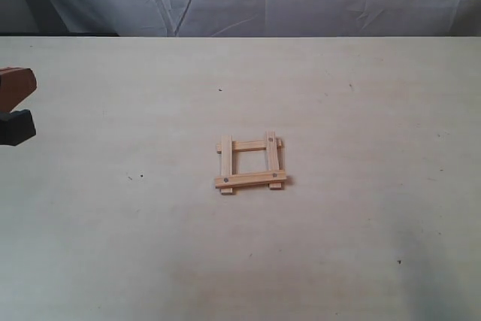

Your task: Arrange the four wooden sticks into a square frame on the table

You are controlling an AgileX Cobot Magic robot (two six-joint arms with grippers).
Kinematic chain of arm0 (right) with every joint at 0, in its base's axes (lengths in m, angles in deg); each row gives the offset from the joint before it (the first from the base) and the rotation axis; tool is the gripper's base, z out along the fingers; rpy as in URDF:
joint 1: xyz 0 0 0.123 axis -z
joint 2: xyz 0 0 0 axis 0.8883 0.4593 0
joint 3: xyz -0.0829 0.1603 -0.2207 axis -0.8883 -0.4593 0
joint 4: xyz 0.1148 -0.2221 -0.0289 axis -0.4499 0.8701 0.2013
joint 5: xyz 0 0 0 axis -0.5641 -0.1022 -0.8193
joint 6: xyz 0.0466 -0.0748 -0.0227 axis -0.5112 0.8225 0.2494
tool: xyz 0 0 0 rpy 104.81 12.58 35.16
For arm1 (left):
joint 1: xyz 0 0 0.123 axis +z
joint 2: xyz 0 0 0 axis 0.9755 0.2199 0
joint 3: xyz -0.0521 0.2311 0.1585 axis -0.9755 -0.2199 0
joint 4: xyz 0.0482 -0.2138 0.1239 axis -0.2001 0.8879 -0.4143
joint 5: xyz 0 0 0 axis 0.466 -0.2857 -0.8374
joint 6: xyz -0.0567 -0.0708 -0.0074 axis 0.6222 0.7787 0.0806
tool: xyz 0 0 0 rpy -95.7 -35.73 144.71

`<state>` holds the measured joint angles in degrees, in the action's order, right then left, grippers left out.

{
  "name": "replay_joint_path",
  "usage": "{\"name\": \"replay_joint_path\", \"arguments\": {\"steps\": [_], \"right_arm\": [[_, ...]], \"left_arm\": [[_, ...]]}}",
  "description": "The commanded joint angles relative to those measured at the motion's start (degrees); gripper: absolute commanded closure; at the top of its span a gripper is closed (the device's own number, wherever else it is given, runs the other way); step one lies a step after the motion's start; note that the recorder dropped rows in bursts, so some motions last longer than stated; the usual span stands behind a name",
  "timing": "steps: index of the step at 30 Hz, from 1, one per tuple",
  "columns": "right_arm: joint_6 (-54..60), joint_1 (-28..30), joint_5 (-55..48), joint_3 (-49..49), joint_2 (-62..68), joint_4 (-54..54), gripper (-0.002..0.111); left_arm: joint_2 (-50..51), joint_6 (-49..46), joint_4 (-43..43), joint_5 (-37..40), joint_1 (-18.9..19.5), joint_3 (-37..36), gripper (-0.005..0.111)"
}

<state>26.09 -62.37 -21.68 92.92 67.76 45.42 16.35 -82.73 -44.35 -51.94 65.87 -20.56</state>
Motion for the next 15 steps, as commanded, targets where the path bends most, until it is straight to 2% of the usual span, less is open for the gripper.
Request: {"name": "replay_joint_path", "arguments": {"steps": [1, 9, 15], "right_arm": [[-10.3, 0.4, -0.2, -1.1, -1.4, 9.7, 0.109], [-12.7, 0.4, 2.5, -8.0, -2.8, 13.2, 0.109], [-9.2, 0.4, 2.9, -10.8, -7.6, 13.2, 0.109]], "left_arm": [[-0.3, -0.1, -0.3, -0.3, -0.1, -0.2, 0.107], [-0.3, -0.1, -0.3, -0.3, -0.1, -0.2, 0.107], [-0.3, -0.1, -0.3, -0.3, -0.1, -0.2, 0.107]]}}
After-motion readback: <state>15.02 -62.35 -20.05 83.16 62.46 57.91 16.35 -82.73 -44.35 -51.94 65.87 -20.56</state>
